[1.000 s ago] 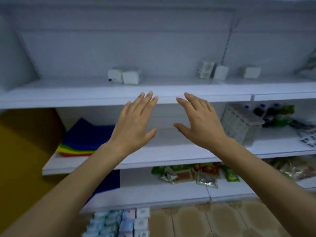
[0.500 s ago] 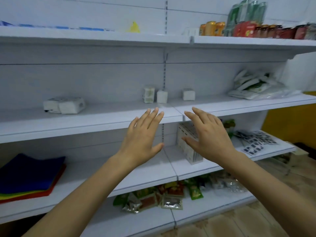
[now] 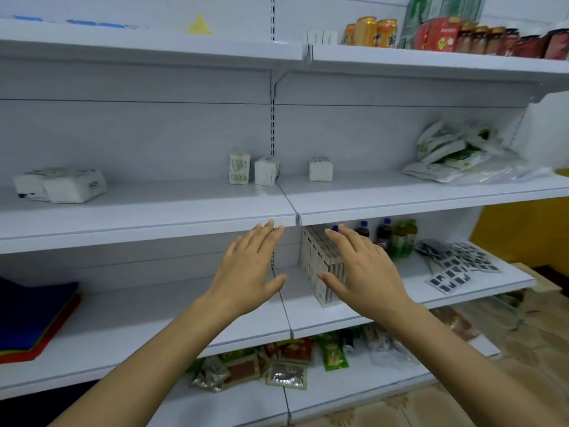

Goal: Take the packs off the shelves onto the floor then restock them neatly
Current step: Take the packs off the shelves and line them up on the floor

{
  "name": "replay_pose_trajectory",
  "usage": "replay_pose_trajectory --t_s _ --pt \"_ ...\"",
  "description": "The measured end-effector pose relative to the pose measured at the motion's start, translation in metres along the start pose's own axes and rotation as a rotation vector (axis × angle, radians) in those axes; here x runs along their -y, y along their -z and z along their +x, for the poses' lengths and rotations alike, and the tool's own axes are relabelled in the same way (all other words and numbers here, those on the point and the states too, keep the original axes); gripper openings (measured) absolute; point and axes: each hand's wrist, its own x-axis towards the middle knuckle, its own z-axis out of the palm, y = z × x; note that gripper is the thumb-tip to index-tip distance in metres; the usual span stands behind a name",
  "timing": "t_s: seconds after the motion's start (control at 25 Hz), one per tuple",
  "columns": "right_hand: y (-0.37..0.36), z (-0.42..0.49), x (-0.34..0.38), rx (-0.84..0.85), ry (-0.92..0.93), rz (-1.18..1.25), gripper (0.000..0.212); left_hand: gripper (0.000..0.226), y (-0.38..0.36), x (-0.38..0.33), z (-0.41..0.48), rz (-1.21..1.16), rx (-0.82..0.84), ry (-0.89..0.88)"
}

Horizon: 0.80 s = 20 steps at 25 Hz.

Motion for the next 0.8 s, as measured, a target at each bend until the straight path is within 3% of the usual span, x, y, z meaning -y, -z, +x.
replay_pose_trajectory --t_s 0.56,0.8 --pt "-0.088 0.223 -0.117 -0.019 -0.072 0.004 0.066 0.074 -0.121 0.104 0.307 -0.001 -0.063 0.026" --pt "-0.111 0.283 -0.155 -0.04 -0.082 0.025 0.066 0.07 -0.141 0.156 0.383 0.125 -0.022 0.276"
